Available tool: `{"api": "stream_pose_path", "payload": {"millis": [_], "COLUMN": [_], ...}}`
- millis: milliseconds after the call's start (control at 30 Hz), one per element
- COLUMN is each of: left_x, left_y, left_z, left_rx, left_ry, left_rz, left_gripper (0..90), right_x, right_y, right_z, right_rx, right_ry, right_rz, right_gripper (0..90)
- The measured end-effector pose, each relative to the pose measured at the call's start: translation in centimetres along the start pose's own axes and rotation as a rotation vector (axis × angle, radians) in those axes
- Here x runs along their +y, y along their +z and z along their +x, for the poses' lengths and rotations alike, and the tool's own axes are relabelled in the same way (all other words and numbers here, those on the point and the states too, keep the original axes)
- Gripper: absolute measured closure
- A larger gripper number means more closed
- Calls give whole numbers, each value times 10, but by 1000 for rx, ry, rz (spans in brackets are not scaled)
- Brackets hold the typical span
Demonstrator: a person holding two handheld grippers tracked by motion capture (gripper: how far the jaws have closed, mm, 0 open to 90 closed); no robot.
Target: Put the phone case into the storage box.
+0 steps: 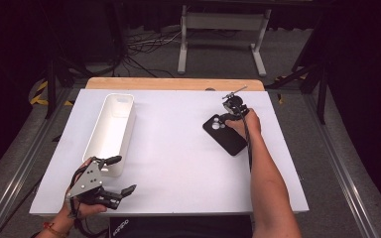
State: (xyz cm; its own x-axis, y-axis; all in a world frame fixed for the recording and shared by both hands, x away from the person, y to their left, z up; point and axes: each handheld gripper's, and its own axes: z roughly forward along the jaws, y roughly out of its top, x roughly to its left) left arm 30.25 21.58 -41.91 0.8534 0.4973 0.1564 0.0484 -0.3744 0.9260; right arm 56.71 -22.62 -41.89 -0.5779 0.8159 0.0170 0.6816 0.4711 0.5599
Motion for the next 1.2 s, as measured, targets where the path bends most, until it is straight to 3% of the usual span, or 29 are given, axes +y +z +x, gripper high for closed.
{"api": "stream_pose_path", "payload": {"millis": [333,567,700,1000,1100,1200], "left_x": [4,7,8,22,29,31], "left_y": [1,3,2,5,8,13], "left_z": [2,2,2,5,5,5], "left_rx": [3,35,54,62,67,68], "left_ry": [-15,-24,-40,-59,-44,-54], "left_rz": [-19,-16,-27,-63,-57,-55], "left_gripper": [66,81,87,107,117,128], "right_x": [-7,-17,-22,-37,-43,-46], "right_y": [-26,-57,-66,-86,-93,-97], "right_z": [16,28,32,46,51,55], "right_rx": [19,23,18,19,26,31], "right_ry": [-39,-62,-51,-74,-73,-86], "right_rz": [-94,-217,-273,-426,-488,-511], "right_gripper": [879,882,882,882,882,882]}}
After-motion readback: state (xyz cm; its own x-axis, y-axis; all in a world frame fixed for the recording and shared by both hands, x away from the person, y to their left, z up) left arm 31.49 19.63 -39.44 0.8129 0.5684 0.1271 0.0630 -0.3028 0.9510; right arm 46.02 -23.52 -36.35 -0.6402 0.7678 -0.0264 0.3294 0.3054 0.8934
